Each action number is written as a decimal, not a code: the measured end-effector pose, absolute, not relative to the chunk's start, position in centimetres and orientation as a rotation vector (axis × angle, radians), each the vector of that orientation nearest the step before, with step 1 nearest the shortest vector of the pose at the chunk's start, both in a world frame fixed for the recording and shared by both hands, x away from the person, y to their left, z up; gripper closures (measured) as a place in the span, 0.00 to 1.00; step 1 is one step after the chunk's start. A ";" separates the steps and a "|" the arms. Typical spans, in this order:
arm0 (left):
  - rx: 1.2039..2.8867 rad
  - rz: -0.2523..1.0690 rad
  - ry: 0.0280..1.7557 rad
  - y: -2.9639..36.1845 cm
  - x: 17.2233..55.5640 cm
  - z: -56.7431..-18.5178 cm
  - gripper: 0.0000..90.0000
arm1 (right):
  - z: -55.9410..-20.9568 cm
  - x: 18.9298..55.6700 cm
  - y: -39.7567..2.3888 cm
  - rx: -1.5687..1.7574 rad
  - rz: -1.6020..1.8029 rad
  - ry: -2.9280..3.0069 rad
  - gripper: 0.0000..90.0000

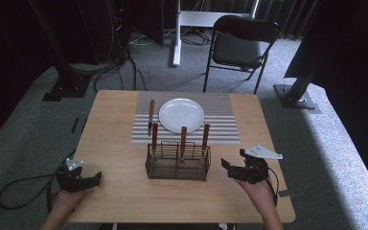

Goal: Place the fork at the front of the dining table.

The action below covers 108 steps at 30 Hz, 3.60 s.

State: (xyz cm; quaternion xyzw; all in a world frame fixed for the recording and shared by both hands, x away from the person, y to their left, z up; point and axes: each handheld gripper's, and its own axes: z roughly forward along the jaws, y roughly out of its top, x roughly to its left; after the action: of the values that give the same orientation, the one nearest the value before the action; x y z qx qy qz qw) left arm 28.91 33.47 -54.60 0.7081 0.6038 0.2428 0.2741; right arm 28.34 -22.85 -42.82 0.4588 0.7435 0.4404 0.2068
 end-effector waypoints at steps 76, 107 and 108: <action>1.904 0.652 1.624 33.5 28.9 -54.6 0.00 | -40.9 30.3 -11.9 1.367 1.205 1.768 0.84; 1.903 0.655 1.623 33.5 28.9 -54.6 0.00 | -36.6 26.9 -11.7 1.247 1.327 1.627 0.84; 1.903 0.655 1.623 33.5 28.9 -54.6 0.00 | -36.4 26.9 -11.7 1.245 1.328 1.628 0.84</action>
State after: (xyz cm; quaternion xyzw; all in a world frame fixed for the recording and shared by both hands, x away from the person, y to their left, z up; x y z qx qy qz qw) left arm 28.91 33.47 -54.61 0.7079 0.6035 0.2437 0.2744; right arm 26.89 -11.68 -36.43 0.4791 0.6262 0.5107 0.3427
